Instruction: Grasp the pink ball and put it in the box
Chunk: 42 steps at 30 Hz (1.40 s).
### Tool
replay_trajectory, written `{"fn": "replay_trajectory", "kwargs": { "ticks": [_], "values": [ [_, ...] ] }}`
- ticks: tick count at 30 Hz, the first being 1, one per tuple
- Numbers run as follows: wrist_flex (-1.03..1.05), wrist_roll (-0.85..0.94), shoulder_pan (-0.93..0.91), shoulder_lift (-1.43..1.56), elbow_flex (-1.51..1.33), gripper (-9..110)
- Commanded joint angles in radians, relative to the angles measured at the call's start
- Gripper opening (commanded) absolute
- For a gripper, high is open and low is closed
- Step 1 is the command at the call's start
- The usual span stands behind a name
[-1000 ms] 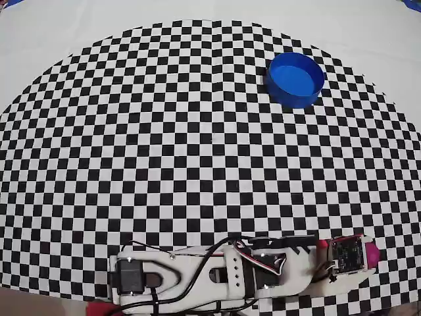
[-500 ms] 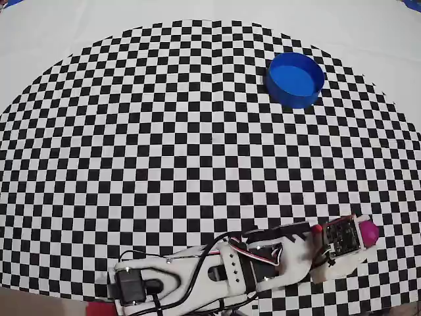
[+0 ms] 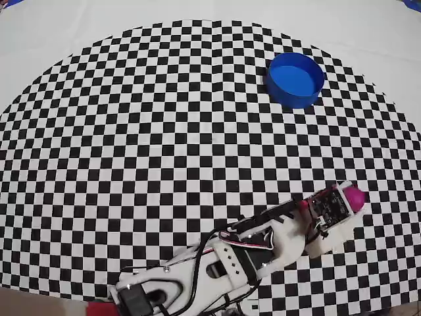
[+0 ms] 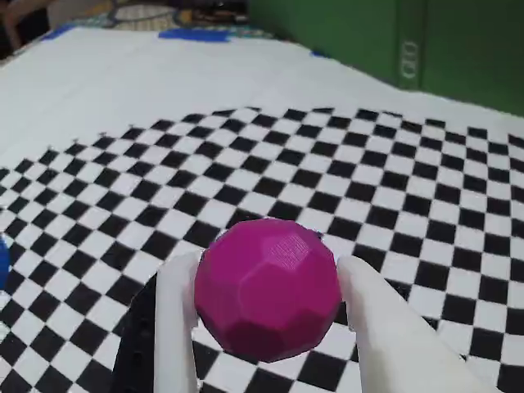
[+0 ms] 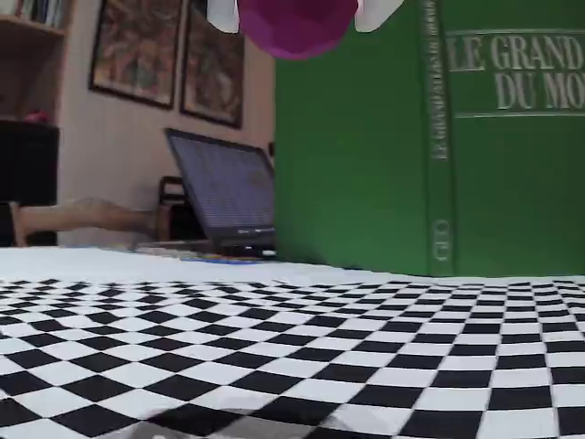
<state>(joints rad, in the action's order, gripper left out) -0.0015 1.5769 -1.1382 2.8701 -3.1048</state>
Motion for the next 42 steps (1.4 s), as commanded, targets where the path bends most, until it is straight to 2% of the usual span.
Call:
{"fn": "replay_trajectory", "kwargs": {
  "ticks": [1, 20, 42],
  "values": [
    [-0.021, 0.008, 0.048, 0.028, -0.008, 0],
    [-0.051, 0.009, 0.393, 0.048, -0.003, 0],
    [-0.049, 0.009, 0.635, 0.054, -0.008, 0]
  ]
}}
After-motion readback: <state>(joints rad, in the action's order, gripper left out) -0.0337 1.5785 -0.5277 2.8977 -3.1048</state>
